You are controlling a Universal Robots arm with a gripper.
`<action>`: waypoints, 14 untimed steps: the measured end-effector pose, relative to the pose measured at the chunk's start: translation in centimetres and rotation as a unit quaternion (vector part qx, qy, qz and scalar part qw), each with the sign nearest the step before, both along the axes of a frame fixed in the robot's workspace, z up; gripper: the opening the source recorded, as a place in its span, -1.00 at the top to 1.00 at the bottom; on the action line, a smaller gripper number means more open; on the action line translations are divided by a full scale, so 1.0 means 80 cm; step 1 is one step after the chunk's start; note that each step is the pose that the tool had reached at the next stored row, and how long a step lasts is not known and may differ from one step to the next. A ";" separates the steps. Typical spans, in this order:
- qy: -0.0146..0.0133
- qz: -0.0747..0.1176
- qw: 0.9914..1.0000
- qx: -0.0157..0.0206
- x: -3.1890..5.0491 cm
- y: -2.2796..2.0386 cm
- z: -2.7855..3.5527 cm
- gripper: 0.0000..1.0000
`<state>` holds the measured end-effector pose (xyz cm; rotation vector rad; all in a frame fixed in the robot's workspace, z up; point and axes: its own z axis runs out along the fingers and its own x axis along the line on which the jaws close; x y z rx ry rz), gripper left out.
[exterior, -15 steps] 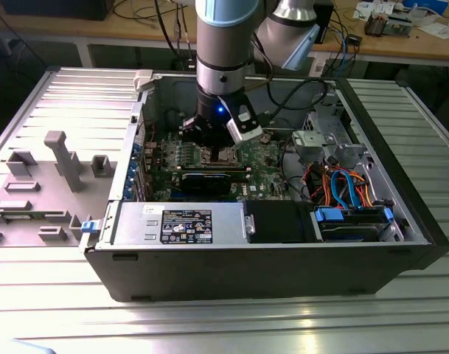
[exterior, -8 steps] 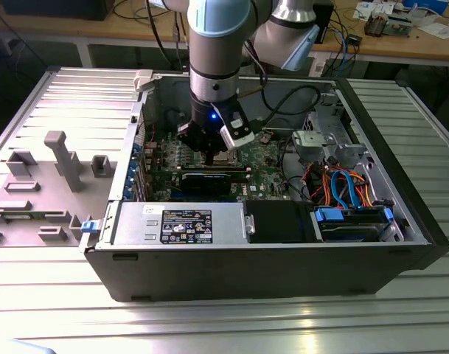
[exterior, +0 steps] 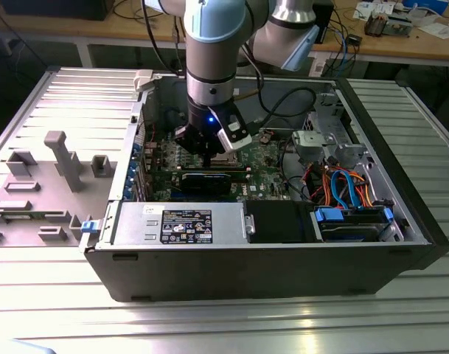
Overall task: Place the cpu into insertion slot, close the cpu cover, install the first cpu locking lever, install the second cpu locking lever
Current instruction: 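Install the second cpu locking lever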
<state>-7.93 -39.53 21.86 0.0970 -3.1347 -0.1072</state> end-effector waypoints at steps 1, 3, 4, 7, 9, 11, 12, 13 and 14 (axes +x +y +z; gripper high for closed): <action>0.000 0.000 1.000 0.000 0.000 0.0000 0.0000 0.79; 0.000 0.000 1.000 0.000 0.000 0.0000 0.0000 0.79; 0.000 0.000 1.000 0.000 0.000 0.0000 0.0000 0.79; 0.000 0.000 1.000 0.000 0.000 0.0000 0.0000 0.79; 0.000 0.000 1.000 0.000 0.000 0.0000 0.0001 0.79; 0.000 0.000 1.000 0.000 -0.001 -0.0008 -0.0001 0.79; 0.000 0.000 1.000 0.000 -0.001 -0.0012 -0.0002 0.79; 0.000 0.000 1.000 0.001 -0.003 -0.0013 -0.0010 0.79; 0.000 0.001 1.000 0.001 -0.003 -0.0014 -0.0018 0.79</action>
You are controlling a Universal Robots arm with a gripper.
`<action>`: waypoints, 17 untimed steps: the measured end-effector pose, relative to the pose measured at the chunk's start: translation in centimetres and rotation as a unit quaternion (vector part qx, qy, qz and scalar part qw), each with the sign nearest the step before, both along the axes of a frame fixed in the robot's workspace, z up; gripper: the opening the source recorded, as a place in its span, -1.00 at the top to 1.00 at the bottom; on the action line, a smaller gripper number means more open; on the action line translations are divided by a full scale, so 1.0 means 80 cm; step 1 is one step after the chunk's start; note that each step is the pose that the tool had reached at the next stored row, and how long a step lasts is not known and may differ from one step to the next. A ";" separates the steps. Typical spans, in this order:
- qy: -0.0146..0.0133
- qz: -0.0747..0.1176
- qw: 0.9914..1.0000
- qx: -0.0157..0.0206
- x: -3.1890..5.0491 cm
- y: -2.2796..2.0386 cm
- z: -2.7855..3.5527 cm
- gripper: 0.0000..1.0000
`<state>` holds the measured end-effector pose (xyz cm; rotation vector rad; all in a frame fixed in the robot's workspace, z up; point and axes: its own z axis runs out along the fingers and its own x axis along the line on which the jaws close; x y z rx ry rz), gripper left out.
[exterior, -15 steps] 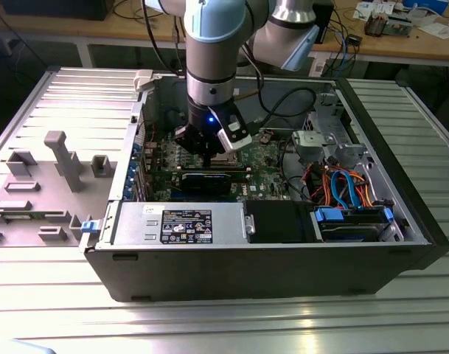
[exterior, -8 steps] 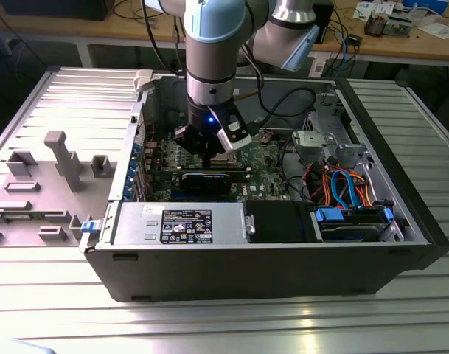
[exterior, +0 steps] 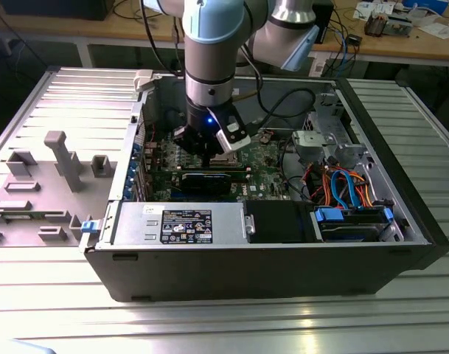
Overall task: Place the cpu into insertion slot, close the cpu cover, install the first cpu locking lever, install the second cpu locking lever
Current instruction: 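Install the second cpu locking lever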
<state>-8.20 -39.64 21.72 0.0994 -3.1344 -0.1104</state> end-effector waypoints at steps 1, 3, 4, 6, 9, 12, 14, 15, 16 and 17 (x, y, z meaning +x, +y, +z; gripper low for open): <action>0.000 0.001 1.000 0.000 -0.001 -0.0002 -0.0007 0.79; 0.000 0.007 1.000 0.001 -0.005 -0.0006 -0.0012 0.79; 0.000 0.009 1.000 0.001 -0.006 -0.0007 -0.0022 0.79; 0.000 0.009 1.000 0.001 -0.007 -0.0008 -0.0036 0.79; 0.000 0.009 1.000 0.002 -0.009 -0.0007 -0.0073 0.79; 0.000 0.009 1.000 0.007 -0.010 -0.0007 -0.0092 0.79; 0.000 0.009 1.000 0.010 -0.011 -0.0005 -0.0100 0.79; 0.000 0.009 1.000 0.010 -0.011 -0.0004 -0.0102 0.79; 0.000 0.009 1.000 0.011 -0.012 -0.0004 -0.0108 0.79; 0.000 0.009 1.000 0.011 -0.012 -0.0003 -0.0115 0.79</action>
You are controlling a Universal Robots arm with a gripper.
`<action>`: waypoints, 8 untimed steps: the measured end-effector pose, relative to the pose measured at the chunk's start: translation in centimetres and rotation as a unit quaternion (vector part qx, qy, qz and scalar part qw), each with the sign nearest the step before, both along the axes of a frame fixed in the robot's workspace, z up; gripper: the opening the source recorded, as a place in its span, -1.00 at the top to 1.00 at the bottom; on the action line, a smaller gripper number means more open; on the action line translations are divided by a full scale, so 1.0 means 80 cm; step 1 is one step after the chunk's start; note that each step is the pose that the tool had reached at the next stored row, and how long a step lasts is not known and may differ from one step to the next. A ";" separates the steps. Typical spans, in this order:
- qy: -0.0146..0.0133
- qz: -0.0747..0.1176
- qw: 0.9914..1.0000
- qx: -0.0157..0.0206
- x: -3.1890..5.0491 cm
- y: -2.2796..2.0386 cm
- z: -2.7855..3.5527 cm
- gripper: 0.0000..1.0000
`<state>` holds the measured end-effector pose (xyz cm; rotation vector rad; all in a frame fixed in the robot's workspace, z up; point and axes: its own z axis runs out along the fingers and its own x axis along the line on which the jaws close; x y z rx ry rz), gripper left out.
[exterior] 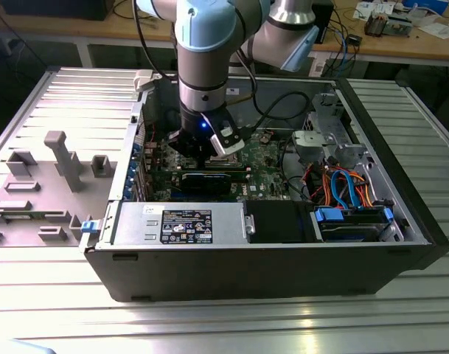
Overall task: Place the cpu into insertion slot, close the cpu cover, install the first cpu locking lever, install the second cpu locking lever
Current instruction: 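Install the second cpu locking lever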
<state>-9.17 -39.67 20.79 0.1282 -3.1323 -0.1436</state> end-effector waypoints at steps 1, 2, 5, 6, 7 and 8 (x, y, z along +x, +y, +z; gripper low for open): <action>0.000 0.000 1.000 0.000 -0.001 0.0001 -0.0005 0.79; 0.000 0.000 1.000 0.000 -0.002 0.0004 -0.0017 0.79; 0.000 0.000 1.000 0.003 -0.003 0.0020 -0.0047 0.79; 0.000 0.000 1.000 0.004 -0.003 0.0028 -0.0063 0.79; 0.000 0.000 1.000 0.008 -0.003 0.0040 -0.0088 0.79; 0.000 0.000 1.000 0.008 -0.004 0.0044 -0.0093 0.79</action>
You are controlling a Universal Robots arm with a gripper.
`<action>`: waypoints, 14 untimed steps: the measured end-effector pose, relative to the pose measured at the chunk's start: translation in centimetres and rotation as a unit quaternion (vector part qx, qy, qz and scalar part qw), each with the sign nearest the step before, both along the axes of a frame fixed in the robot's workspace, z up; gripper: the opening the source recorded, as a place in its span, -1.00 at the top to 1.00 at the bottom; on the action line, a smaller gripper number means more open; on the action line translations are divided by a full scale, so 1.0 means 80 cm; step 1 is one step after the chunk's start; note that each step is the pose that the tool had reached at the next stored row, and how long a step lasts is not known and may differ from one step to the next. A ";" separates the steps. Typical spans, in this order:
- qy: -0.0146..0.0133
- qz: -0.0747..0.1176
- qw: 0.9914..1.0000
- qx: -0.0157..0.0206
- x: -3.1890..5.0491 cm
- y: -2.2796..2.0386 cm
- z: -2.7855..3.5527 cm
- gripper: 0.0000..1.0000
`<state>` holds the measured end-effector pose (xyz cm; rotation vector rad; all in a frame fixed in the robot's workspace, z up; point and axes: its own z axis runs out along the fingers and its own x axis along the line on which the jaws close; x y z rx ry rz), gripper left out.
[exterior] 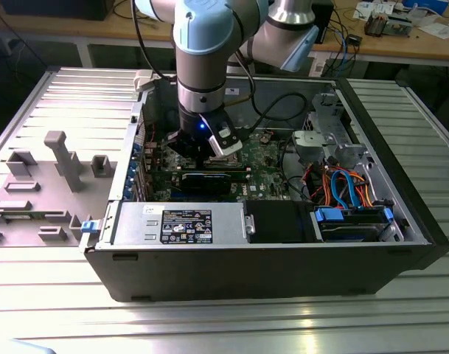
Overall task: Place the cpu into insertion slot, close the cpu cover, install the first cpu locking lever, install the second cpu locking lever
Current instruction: 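Install the second cpu locking lever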
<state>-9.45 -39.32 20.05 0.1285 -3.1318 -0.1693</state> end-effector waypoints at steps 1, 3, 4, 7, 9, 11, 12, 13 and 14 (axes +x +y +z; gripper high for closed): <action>0.000 0.000 1.000 0.001 -0.001 0.0005 0.0000 0.79; 0.000 0.000 1.000 0.002 -0.001 0.0015 0.0025 0.79; 0.000 0.000 1.000 0.001 -0.001 0.0017 0.0087 0.79; 0.000 0.000 1.000 0.001 -0.001 0.0016 0.0111 0.79; 0.000 0.000 1.000 0.001 -0.001 0.0016 0.0090 0.79; 0.000 0.000 1.000 0.001 -0.001 0.0016 0.0084 0.79; 0.000 0.000 1.000 0.002 -0.001 0.0016 0.0083 0.79; 0.000 0.000 1.000 0.002 -0.001 0.0017 0.0082 0.79; 0.000 0.000 1.000 0.002 -0.001 0.0017 0.0082 0.79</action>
